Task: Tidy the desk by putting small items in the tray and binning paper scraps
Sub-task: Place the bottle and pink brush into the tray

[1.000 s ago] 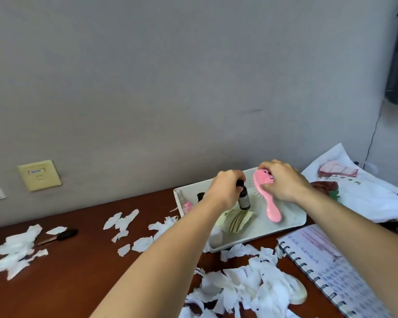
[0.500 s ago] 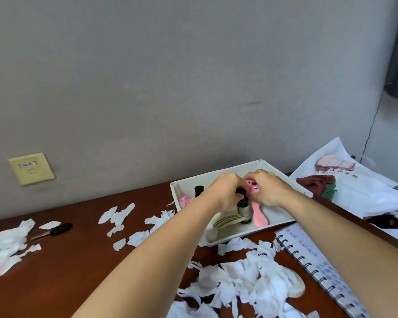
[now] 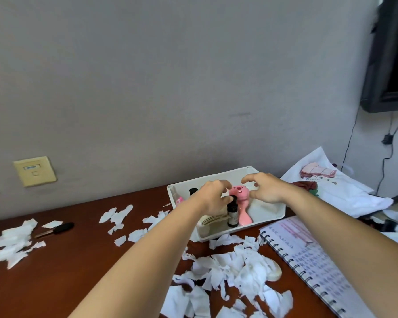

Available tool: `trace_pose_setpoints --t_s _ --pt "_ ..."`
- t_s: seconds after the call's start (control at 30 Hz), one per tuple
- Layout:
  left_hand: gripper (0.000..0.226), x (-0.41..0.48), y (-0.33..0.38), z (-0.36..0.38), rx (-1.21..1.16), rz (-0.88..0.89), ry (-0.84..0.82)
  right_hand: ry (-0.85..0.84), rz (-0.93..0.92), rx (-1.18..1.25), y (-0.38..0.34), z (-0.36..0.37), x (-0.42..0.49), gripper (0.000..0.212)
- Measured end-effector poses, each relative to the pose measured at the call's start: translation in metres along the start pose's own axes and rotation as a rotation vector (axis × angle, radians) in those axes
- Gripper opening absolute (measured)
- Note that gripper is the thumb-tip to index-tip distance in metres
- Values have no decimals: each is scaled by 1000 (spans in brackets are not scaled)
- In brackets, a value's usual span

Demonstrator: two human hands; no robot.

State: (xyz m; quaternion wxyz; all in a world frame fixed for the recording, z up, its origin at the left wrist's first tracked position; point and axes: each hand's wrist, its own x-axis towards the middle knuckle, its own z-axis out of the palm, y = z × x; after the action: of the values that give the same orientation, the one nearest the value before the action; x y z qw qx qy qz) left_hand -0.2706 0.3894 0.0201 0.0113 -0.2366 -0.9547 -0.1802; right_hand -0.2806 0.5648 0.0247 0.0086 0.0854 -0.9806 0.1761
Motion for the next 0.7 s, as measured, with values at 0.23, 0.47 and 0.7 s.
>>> trace_pose_setpoints --t_s 0.23,0.47,0.7 --pt "36 -60 14 -59 161 25 47 -40 -65 -38 -37 -29 -48 44" --pt "40 -161 15 -92 259 -19 -111 -148 -235 -99 -101 -28 -116 43" --pt "43 -262 -11 -99 229 -167 -132 -222 -391 -46 -157 10 -175 41"
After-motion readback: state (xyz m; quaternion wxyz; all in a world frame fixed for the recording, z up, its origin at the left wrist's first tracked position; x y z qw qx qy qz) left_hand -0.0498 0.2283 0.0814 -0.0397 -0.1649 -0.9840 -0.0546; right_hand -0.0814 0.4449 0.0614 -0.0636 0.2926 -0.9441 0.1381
